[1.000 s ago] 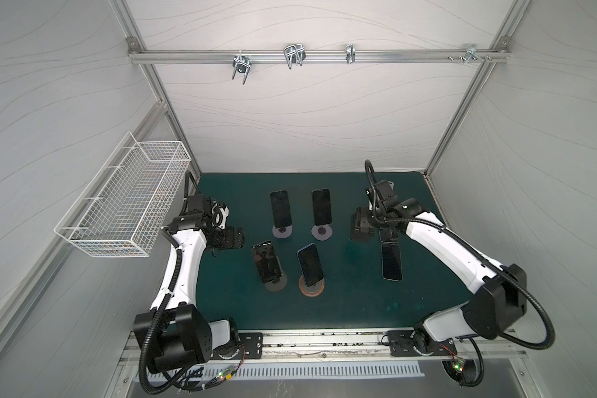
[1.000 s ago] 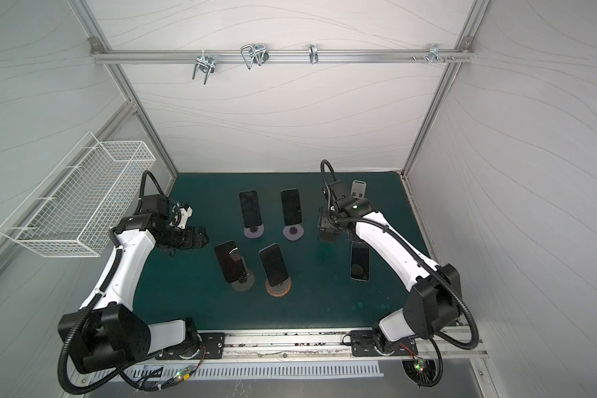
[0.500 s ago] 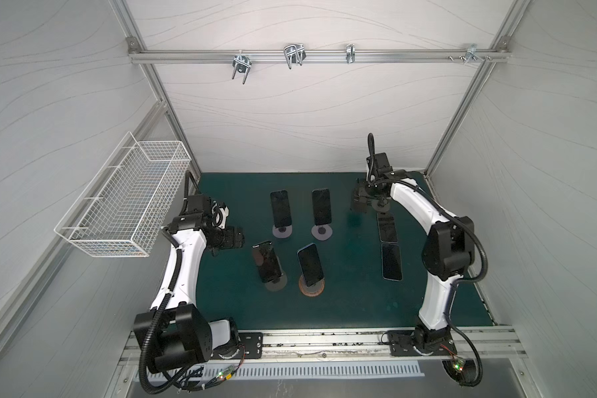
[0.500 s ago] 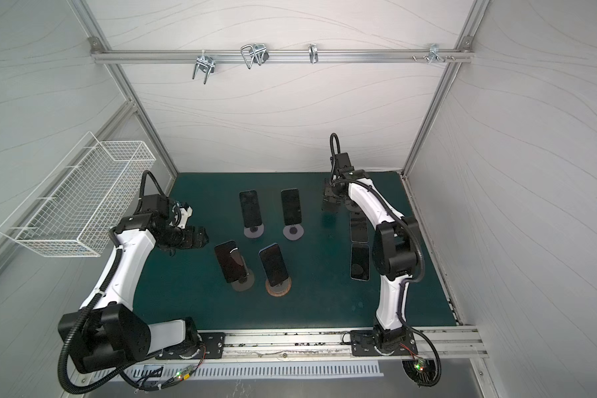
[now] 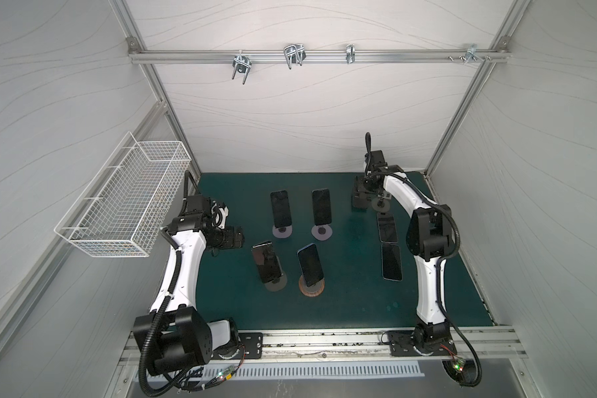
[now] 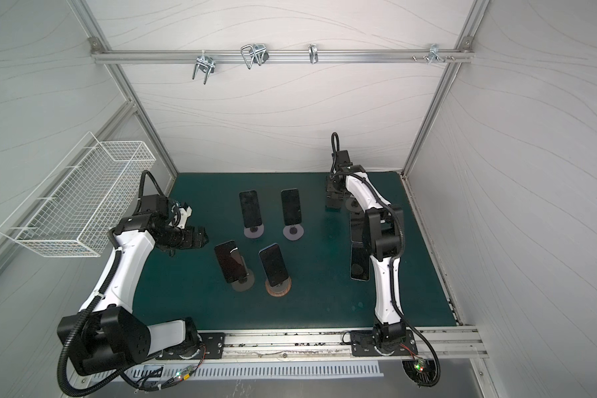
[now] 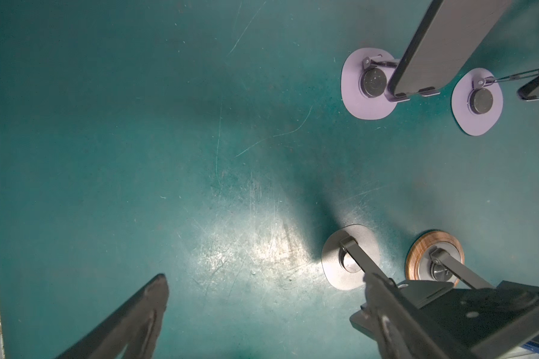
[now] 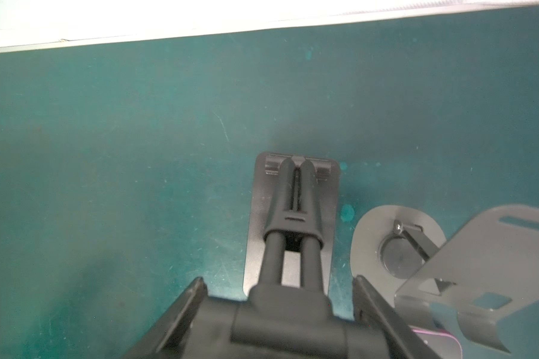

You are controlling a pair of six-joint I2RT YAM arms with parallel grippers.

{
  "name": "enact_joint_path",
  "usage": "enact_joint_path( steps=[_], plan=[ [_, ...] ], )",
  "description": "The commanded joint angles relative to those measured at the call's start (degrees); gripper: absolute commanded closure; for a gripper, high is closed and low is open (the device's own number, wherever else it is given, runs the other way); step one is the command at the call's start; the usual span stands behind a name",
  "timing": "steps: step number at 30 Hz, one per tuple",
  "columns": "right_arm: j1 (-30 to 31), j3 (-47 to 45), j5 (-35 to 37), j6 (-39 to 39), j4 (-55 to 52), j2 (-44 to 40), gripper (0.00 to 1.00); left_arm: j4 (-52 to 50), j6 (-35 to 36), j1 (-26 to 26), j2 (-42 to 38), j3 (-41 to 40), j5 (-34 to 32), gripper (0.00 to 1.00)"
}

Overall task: Remove the phone from the phone stand
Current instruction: Place the phone stand at the top-right of the table.

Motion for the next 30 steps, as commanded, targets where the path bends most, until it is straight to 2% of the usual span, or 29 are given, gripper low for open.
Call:
enact_joint_path(
  steps=[1,10,18,26,30],
  plan=[
    [0.0,2.5,-0.3,-1.4,-2.1,2.2,0.36,-0.8,0.5,0.3,-0.9,0.3,0.8,0.01],
    [0.0,3.2,-0.9,-1.1,-4.3,2.6,0.27,-0.7,0.5,0.3,-1.0,0.2,1.1,0.01],
    [1.1,3.9,-1.4,-2.6,-6.9,-3.5,0.07,-0.8,0.5,0.3,-1.4,0.3,1.1,0.01],
    [4.6,-2.9,-2.4,-1.9,-8.0,-14.7,0.05,0.1,0.2,0.6,-2.7,-0.1,0.4,0.00],
    [9.0,-6.6,-1.6,-2.5,-8.4,-19.9,0.04,0.0,-1.0,5.1,-2.0,1.0,7.1,0.01]
  ],
)
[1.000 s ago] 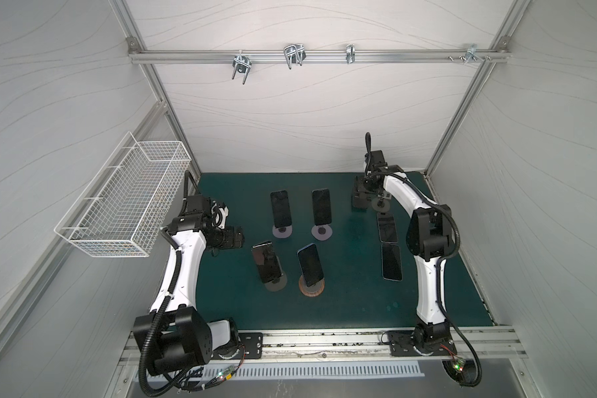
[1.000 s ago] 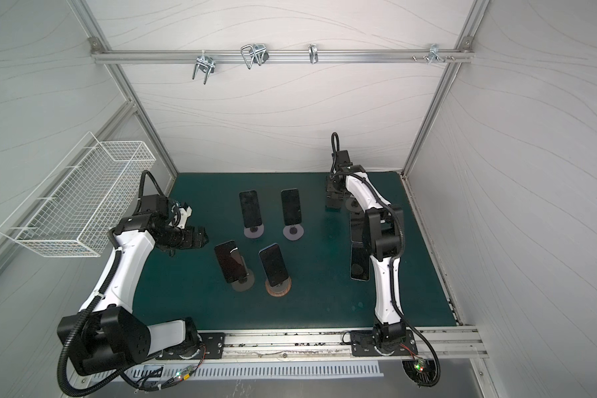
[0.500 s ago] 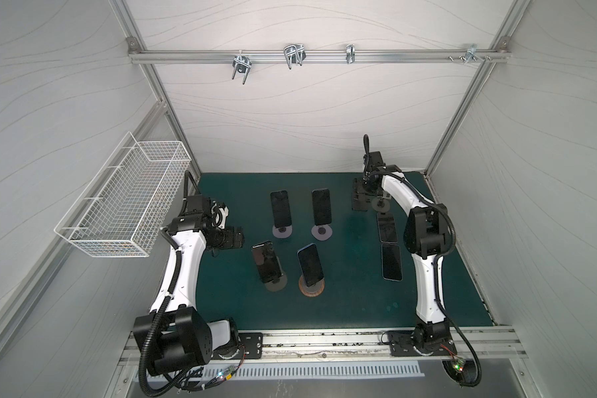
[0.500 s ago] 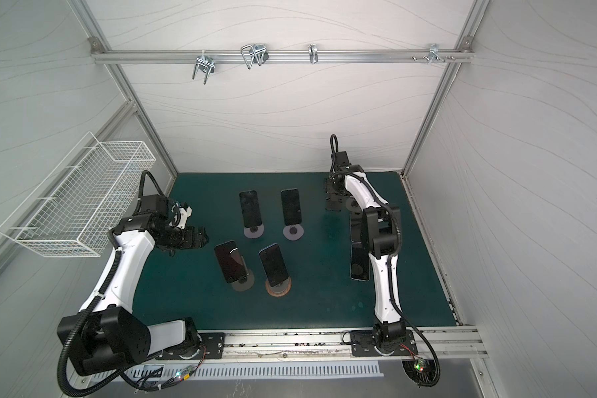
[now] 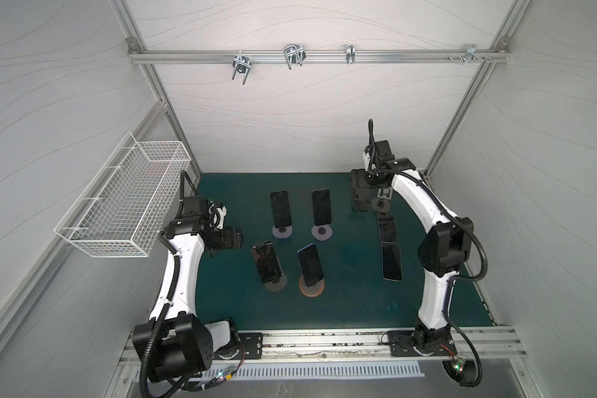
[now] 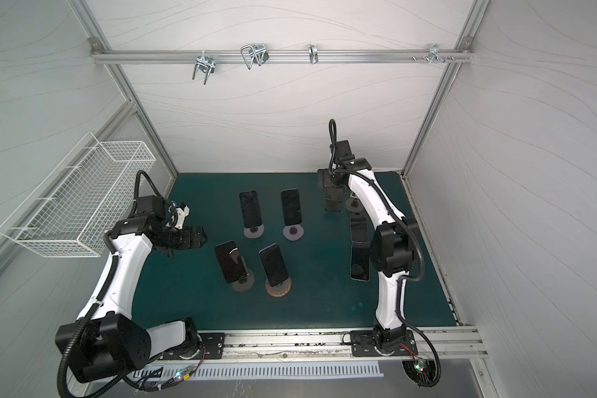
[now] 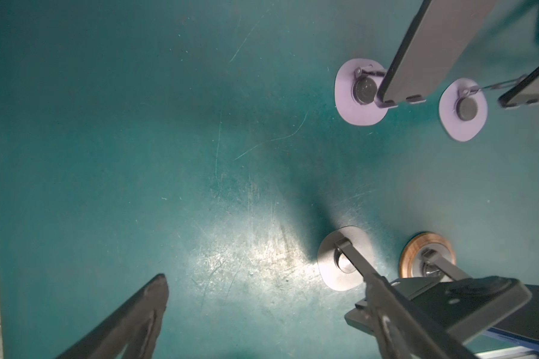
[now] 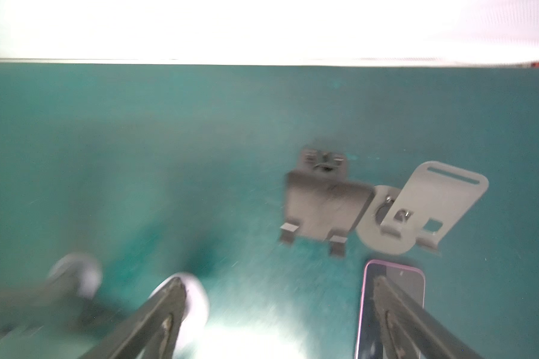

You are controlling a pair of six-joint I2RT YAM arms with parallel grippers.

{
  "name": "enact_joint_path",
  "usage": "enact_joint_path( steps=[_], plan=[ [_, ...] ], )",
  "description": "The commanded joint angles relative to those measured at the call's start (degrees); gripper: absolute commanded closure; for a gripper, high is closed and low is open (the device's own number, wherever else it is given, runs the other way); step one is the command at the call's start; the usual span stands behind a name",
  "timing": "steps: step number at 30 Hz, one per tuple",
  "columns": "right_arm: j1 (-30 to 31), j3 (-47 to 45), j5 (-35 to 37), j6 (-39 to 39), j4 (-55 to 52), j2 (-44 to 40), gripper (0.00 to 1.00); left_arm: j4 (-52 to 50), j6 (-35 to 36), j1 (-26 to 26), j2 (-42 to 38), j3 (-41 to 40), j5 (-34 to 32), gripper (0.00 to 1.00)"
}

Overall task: Remove the phone from the phone stand
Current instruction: Place the phone stand at the top-right of the table, then remove the phone from the phone stand.

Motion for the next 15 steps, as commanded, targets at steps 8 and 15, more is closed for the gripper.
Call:
enact_joint_path(
  steps=[8,15],
  plan=[
    [14.3,-6.8,1.6,1.5,-0.8,-7.1,0.01,-0.6,-1.6,3.4,4.1,3.1,2.1,0.01],
    [17.9,-6.6,2.9,6.1,2.9,-3.4,0.01,-0.5,-2.0,3.4,4.5,3.5,1.2,0.01]
  ],
)
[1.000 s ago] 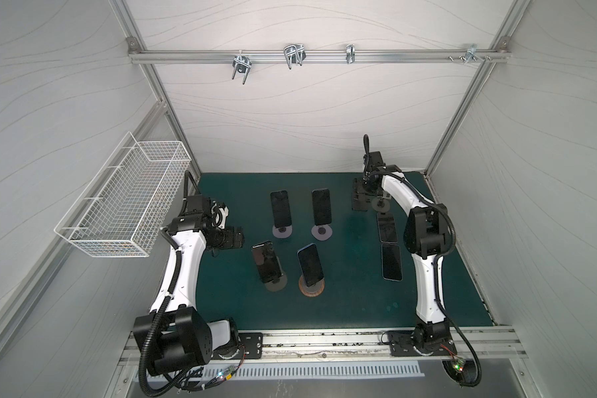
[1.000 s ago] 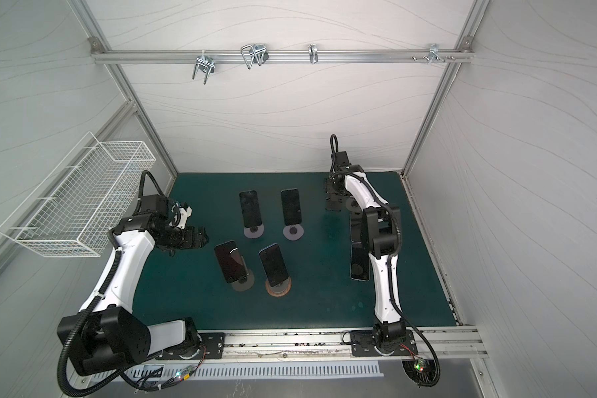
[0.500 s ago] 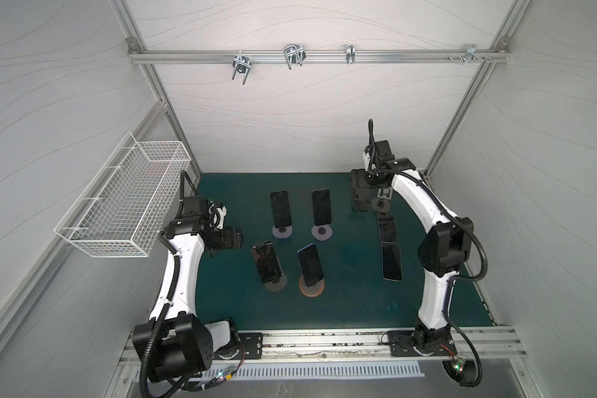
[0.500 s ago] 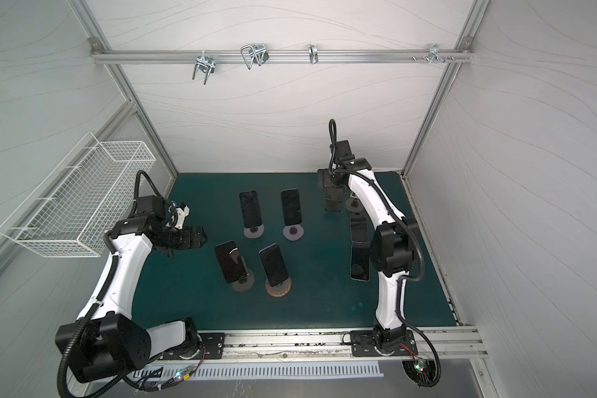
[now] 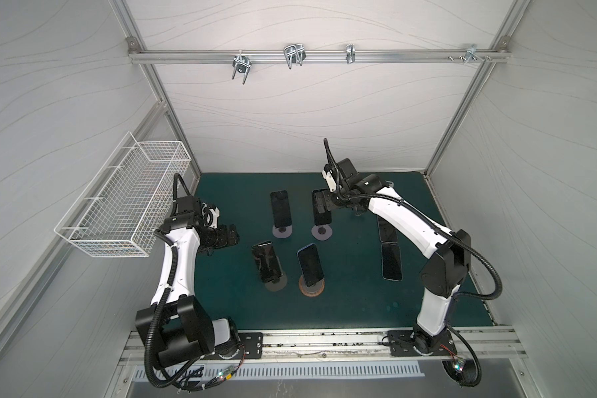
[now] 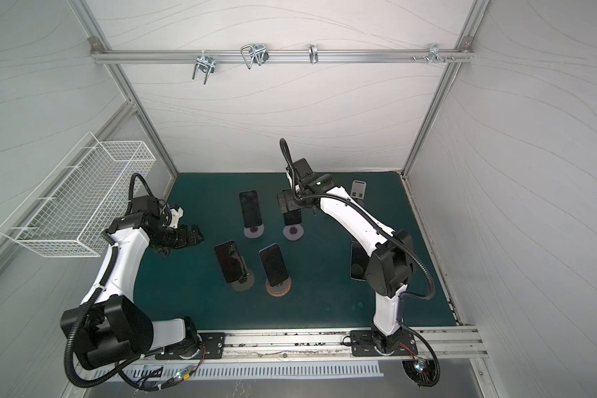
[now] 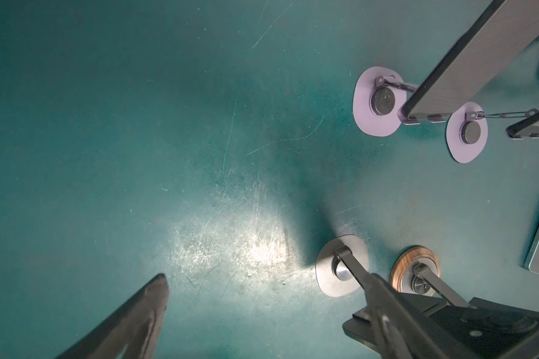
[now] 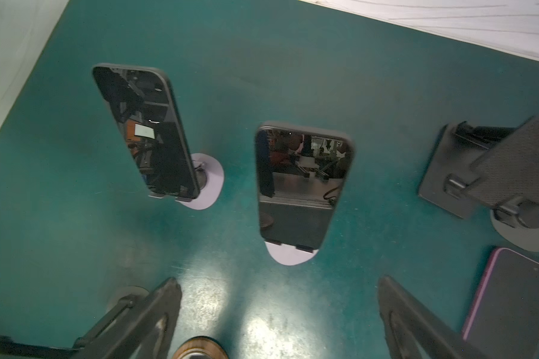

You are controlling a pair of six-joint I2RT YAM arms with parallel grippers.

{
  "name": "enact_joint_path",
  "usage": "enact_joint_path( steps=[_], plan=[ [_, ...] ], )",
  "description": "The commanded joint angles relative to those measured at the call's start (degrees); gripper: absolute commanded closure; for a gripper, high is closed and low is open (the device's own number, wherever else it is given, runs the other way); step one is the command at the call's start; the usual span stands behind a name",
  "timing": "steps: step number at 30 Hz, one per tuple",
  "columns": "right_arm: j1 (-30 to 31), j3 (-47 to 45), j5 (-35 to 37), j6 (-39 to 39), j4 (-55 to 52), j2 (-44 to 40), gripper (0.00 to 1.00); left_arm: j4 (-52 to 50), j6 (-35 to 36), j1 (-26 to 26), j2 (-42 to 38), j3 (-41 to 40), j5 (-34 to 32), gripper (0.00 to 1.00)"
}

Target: Remove the phone from the phone stand

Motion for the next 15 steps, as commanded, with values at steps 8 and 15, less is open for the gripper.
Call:
enact_joint_path(
  steps=[8,15],
  plan=[
    [-0.2,6.6,1.5,5.0,2.3,9.7,0.01,-0.3,0.3,0.3,-1.0,1.6,-0.3,0.01],
    [-0.2,8.0,3.9,6.2,5.4,14.5,0.01,-0.3,0.3,0.3,-1.4,1.4,0.0,0.00]
  ],
)
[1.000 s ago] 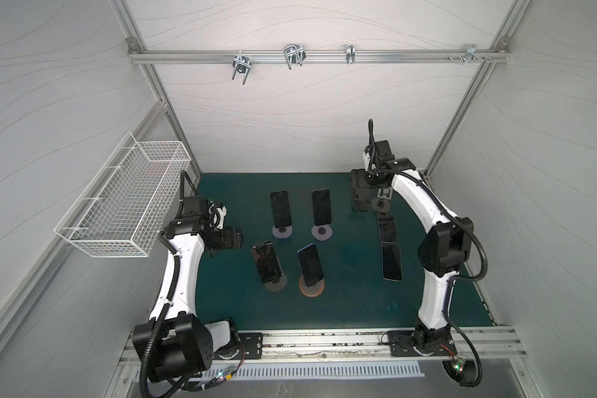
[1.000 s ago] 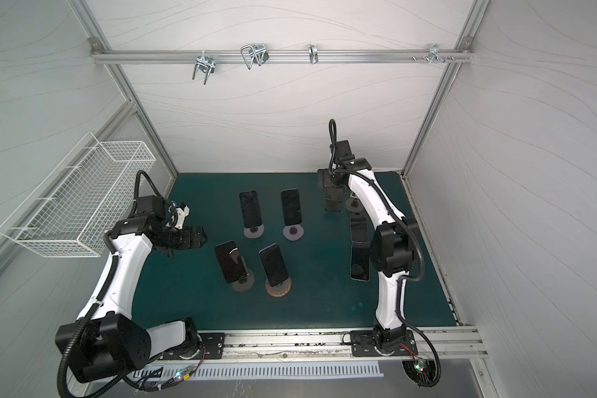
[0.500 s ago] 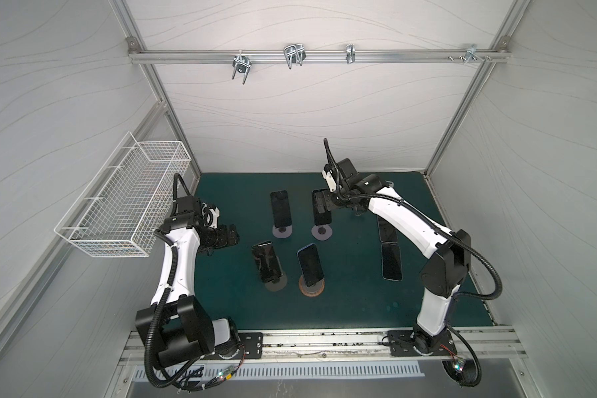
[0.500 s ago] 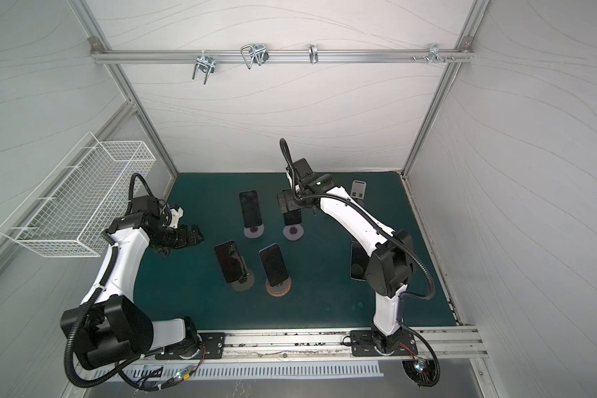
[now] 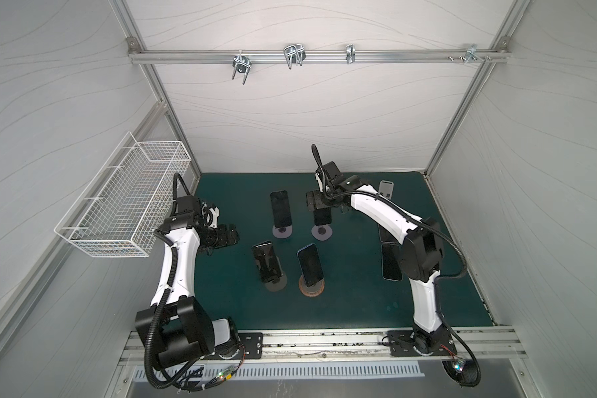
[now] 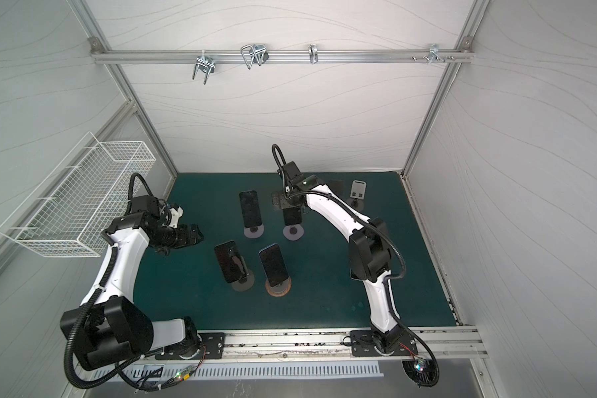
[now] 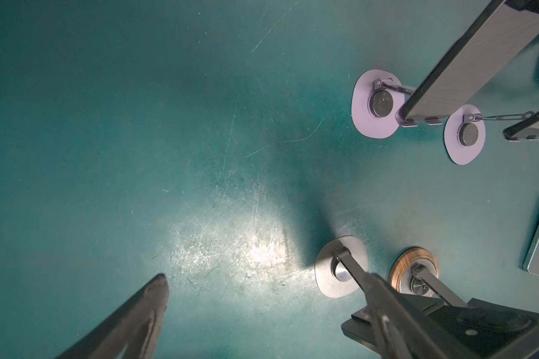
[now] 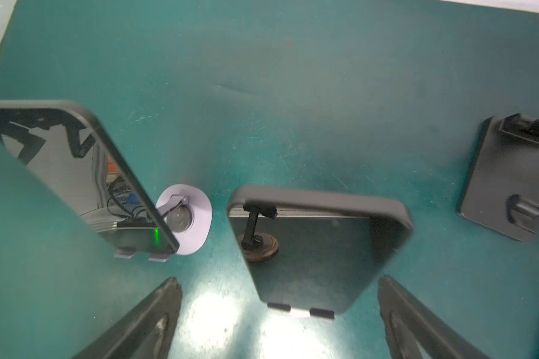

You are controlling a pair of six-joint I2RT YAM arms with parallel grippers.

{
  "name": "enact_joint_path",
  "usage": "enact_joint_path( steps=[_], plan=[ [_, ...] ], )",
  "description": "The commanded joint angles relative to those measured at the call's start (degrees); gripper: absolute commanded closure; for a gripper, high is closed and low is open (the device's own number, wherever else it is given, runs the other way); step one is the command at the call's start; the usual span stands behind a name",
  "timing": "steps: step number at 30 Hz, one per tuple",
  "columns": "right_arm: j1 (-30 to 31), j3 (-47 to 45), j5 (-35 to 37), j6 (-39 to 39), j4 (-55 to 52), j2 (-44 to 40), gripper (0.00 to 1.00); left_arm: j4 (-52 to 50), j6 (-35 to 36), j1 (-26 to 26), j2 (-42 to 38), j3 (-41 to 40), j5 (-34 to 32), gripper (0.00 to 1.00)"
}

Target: Remove the phone from the phone stand

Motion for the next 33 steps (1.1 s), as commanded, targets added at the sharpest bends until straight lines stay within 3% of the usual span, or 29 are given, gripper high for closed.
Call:
enact_joint_path(
  steps=[1,10,15,21,33],
  plan=[
    [-0.1,1.8,3.1,1.1,1.9,2.4,0.01,-0.3,0.4,0.2,-1.2,1.3,0.2,0.01],
    [0.1,4.0,5.5,-0.2,2.5,6.3,0.10,-0.3,0.6,0.3,-1.6,1.0,0.4,0.01],
    [0.2,3.4,5.9,-0.9,2.5,5.9,0.23,-0.4,0.7,0.3,-1.7,0.8,0.6,0.01],
    [0.2,3.0,5.5,-2.3,1.4,3.8,0.32,-0.4,0.7,0.3,-1.7,0.8,0.8,0.01],
    [0.1,3.5,4.8,-3.4,-3.0,-7.3,0.35,-0.3,0.6,0.2,-1.7,0.7,1.2,0.01]
  ],
)
